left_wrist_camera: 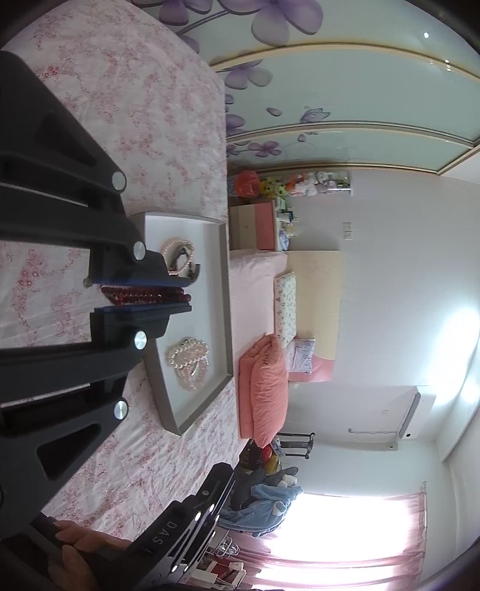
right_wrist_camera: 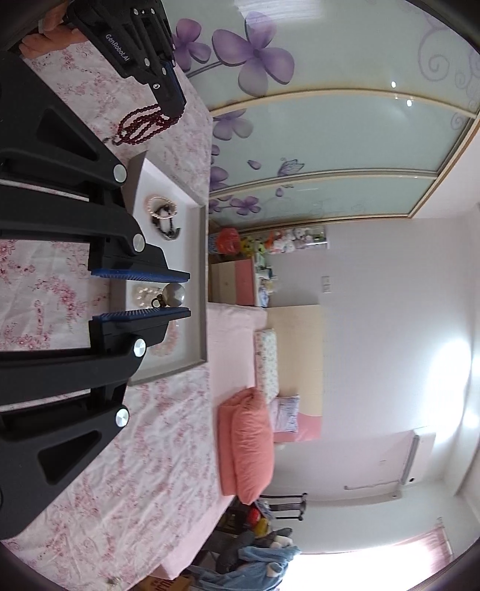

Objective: Organize jewelry
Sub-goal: 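Carry earring with right tool while left tool carries dark red beads over tray, then open both tools to release the earring and dark red beads into the tray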

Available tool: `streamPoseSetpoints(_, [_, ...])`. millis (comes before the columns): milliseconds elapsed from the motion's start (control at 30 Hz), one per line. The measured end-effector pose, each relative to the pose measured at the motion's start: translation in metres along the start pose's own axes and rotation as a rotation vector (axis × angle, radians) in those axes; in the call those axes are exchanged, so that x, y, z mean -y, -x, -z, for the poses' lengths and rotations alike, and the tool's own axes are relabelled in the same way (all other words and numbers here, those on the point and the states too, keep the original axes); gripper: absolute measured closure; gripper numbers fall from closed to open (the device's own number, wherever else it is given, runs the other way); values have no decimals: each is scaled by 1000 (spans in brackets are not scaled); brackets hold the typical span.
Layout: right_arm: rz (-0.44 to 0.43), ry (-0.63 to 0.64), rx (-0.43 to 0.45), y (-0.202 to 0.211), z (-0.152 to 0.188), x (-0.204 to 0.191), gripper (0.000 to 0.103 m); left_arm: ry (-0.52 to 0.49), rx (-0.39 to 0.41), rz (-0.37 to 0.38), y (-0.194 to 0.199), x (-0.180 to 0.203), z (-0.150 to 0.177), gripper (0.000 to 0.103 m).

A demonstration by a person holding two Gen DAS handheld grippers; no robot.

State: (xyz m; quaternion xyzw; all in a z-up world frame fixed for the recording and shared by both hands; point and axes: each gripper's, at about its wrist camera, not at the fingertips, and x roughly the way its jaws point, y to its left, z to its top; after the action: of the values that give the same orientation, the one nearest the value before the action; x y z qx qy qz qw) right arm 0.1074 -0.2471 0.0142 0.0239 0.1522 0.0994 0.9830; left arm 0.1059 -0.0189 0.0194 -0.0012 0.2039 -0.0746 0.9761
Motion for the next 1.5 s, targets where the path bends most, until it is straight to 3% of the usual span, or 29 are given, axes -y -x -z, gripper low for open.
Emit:
streamPoseSetpoints(400, [1,23,45,2,-8,-8,89,14,15,-9,-1,-7,-1,94])
streamPoseSetpoints(1000, [0,42,42,-5,-14,-13,89,9,-5,3,-12,-8,-6,94])
streamPoseSetpoints(1233, [-5,14,15,-45,-29,-8,89,37,-36,14,-52,-16,-24,94])
streamPoseSetpoints(1500, [-20,-38,-109,-119,-23,6,89,74,-116,9,-130,-29,-36,94])
